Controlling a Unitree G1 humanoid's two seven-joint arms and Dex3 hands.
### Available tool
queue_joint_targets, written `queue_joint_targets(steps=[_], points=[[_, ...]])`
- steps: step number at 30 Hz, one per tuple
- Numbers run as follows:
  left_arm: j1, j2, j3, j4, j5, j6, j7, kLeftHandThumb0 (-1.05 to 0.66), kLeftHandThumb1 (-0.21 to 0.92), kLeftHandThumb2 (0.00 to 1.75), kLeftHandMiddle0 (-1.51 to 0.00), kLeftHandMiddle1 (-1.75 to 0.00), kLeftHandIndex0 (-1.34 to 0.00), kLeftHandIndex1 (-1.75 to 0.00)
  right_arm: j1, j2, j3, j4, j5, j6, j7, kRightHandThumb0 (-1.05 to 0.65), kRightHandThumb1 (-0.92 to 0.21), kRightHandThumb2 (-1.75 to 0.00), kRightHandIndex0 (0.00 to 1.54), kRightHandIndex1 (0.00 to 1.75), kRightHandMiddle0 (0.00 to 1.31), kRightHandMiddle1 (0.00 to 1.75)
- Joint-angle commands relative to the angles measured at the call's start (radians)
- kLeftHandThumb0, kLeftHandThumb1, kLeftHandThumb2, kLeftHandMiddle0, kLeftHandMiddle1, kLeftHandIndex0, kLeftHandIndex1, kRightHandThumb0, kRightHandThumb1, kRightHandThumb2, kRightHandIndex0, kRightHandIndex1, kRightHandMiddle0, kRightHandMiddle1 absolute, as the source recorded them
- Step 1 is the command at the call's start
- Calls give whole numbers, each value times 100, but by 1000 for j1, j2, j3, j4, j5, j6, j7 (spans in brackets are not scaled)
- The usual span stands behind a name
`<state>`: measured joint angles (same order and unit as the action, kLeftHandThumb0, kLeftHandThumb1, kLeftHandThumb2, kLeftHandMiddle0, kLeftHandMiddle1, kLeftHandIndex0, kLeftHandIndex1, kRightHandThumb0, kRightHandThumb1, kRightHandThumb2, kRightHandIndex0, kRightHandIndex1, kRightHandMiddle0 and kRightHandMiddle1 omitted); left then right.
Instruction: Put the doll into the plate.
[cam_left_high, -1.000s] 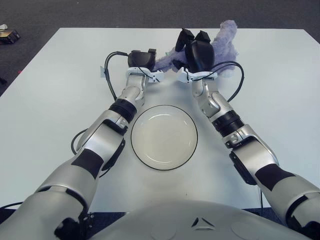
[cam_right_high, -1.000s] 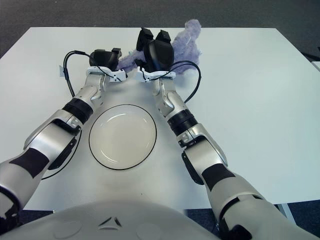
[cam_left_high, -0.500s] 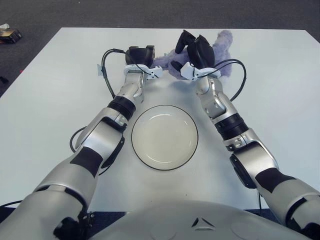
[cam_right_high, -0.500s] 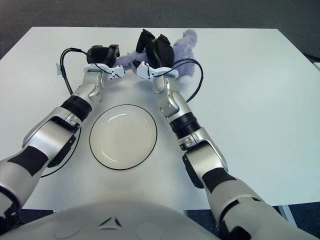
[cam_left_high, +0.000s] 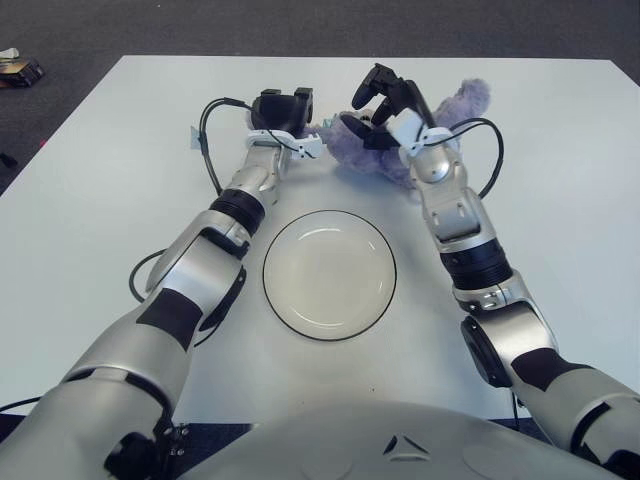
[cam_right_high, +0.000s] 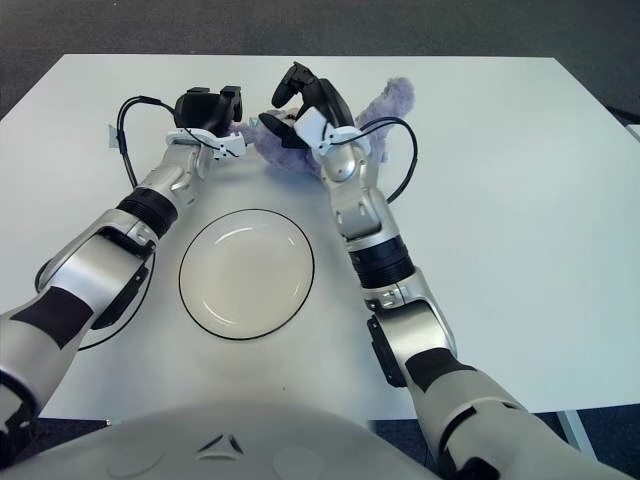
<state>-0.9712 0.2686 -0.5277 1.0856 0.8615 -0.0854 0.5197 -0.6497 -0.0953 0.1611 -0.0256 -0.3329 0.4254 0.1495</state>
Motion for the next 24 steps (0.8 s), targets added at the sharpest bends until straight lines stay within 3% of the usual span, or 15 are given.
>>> queue_joint_targets(steps=[1, 5, 13, 17, 18, 19, 20, 22, 24], points=[[10, 68, -34, 34, 34, -105, 142, 0, 30, 132, -63, -168, -43, -175, 8, -38, -72, -14, 73, -50, 30, -1, -92, -38, 36, 157, 25, 148], [6, 96, -54, 59, 47, -152, 199, 0, 30, 134, -61, -172, -42, -175, 10, -65, -83, -26, 78, -75, 27, -1, -92, -39, 41, 155, 20, 150], [-5, 98, -71, 87, 41, -171, 225, 0, 30, 134, -60, -174, -42, -175, 11, -76, -78, -24, 86, -86, 21, -1, -92, -38, 42, 154, 19, 150], [5, 160, -104, 59, 87, -182, 297, 0, 32, 132, -59, -174, -41, -175, -12, -215, -32, 16, -32, -215, 23, -1, -92, -37, 41, 149, 22, 153], [5, 161, -105, 59, 89, -184, 305, 0, 32, 132, -59, -174, -40, -175, -12, -224, -31, 25, -34, -235, 23, -13, -92, -36, 39, 125, 28, 153], [6, 162, -106, 59, 91, -184, 313, 0, 32, 132, -59, -174, -40, -175, -12, -233, -30, 34, -38, -260, 20, -13, -92, -36, 39, 125, 28, 153], [6, 163, -107, 60, 92, -185, 318, 0, 32, 132, -58, -174, -40, -175, -12, -237, -29, 41, -40, -276, 17, -20, -91, -32, 40, 105, 29, 140], [5, 163, -109, 61, 92, -186, 324, 0, 33, 131, -58, -174, -40, -175, -13, -242, -29, 50, -40, -295, 13, -26, -91, -20, 45, 74, 34, 91], [5, 163, -110, 63, 93, -186, 327, 0, 33, 131, -58, -174, -40, -175, -13, -244, -29, 56, -39, -305, 11, -28, -92, -15, 47, 62, 37, 73]])
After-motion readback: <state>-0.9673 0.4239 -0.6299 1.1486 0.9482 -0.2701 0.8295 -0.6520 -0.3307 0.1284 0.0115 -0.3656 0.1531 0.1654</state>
